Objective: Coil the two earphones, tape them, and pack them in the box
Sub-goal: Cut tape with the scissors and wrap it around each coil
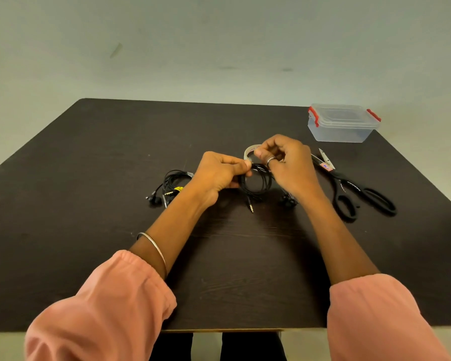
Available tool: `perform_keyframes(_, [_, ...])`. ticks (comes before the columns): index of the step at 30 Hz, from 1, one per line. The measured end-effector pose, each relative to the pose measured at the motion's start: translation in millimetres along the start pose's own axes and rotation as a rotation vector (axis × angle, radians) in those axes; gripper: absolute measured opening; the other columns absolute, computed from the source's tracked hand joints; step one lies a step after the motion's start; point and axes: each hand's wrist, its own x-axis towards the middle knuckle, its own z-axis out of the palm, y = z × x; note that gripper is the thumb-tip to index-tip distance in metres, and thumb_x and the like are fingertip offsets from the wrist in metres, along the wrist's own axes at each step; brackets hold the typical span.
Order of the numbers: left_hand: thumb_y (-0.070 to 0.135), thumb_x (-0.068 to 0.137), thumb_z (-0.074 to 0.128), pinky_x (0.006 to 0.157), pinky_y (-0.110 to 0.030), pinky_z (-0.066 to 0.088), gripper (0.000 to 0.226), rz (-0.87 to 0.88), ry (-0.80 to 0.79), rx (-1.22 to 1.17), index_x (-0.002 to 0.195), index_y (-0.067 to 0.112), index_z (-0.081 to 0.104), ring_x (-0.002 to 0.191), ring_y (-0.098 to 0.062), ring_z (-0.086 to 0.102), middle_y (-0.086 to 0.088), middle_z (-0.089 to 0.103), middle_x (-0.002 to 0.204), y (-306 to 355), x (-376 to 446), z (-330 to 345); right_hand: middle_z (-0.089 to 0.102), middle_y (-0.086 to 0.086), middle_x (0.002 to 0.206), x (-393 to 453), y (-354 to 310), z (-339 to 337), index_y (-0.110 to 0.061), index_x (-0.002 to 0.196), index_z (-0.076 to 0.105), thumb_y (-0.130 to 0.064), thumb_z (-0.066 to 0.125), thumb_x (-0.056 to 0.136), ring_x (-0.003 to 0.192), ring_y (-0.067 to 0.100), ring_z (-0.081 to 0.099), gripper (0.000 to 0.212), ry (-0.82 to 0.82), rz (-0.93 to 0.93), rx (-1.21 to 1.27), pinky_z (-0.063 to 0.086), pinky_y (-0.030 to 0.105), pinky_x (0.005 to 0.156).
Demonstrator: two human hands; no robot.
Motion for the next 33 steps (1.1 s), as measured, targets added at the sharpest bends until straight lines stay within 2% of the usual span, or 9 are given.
perform_keyframes(2, [0.013,0.085,0.071,0.076,-0.033,0.059,0.010,-0.019,-0.006,-0.037,0.090,0.005,0.073,0.077,-0.015,0.070,-0.008,0.074,0.081,0,1,-1,0.068,-0.008,0.075,-1,-2,2,-0.013,0.085,0.069,-0.016,0.068,0.088,0.068,-0.002,0.061,0.004,-0.021,-0.066,-0.035,0.043,0.009,0.060])
perform_keyframes(8, [0.013,0.085,0.071,0.069,-0.028,0.058,0.013,-0.083,-0.043,-0.151,0.090,0.002,0.072,0.065,-0.013,0.068,-0.007,0.073,0.076,0,-1,0,0.072,-0.003,0.082,-1,3,4,-0.016,0.089,0.072,-0.019,0.067,0.088,0.075,0.011,0.066,0.006,-0.002,-0.148,-0.104,0.054,0.034,0.068])
perform_keyframes(12, [0.014,0.085,0.071,0.068,-0.027,0.057,0.011,-0.130,-0.034,-0.198,0.092,0.005,0.071,0.067,-0.014,0.069,-0.007,0.074,0.077,1,-2,1,0.067,-0.004,0.071,-1,1,2,-0.014,0.088,0.072,-0.020,0.067,0.088,0.063,0.011,0.059,0.008,0.078,-0.187,-0.124,0.048,0.030,0.059])
perform_keyframes(15, [0.012,0.085,0.071,0.057,-0.023,0.056,0.009,-0.139,-0.032,-0.219,0.091,0.006,0.070,0.065,-0.013,0.070,-0.006,0.074,0.077,3,-3,1,0.072,0.000,0.081,-1,1,-2,-0.013,0.092,0.074,-0.018,0.067,0.087,0.074,0.014,0.065,0.009,0.010,-0.252,-0.176,0.054,0.037,0.068])
perform_keyframes(18, [0.011,0.084,0.072,0.060,-0.024,0.057,0.008,-0.140,-0.030,-0.236,0.089,0.006,0.069,0.066,-0.014,0.071,-0.008,0.074,0.078,3,-3,-1,0.072,0.003,0.083,-1,2,-4,-0.013,0.092,0.074,-0.017,0.067,0.086,0.077,0.018,0.065,0.010,-0.047,-0.327,-0.238,0.054,0.042,0.071])
perform_keyframes(23, [0.008,0.082,0.072,0.067,-0.027,0.059,0.008,-0.132,-0.024,-0.261,0.087,0.006,0.066,0.068,-0.017,0.071,-0.009,0.074,0.077,2,-4,-1,0.071,0.000,0.079,0,1,-6,-0.014,0.088,0.075,-0.014,0.070,0.084,0.074,0.015,0.065,0.006,-0.086,-0.314,-0.189,0.053,0.037,0.069])
perform_keyframes(28, [0.006,0.082,0.073,0.059,-0.026,0.057,0.010,-0.105,-0.020,-0.243,0.081,0.009,0.063,0.068,-0.017,0.072,-0.009,0.074,0.075,2,-4,-2,0.067,-0.018,0.079,0,0,-6,-0.010,0.087,0.075,-0.007,0.070,0.084,0.076,-0.008,0.063,0.006,-0.143,-0.134,-0.011,0.045,0.007,0.069])
perform_keyframes(30, [0.006,0.082,0.073,0.062,-0.029,0.058,0.011,-0.085,-0.008,-0.216,0.080,0.009,0.062,0.067,-0.017,0.071,-0.010,0.074,0.077,2,-4,-1,0.068,-0.016,0.078,0,2,-6,-0.010,0.087,0.076,-0.009,0.070,0.085,0.074,-0.009,0.062,0.006,-0.179,-0.093,-0.004,0.045,0.007,0.070])
perform_keyframes(33, [0.004,0.081,0.072,0.065,-0.030,0.060,0.011,-0.075,0.009,-0.221,0.080,0.007,0.062,0.066,-0.017,0.071,-0.013,0.073,0.078,2,-4,2,0.072,-0.008,0.077,3,8,-8,-0.017,0.087,0.077,-0.013,0.071,0.085,0.072,0.001,0.064,0.007,-0.225,-0.045,0.000,0.051,0.019,0.072])
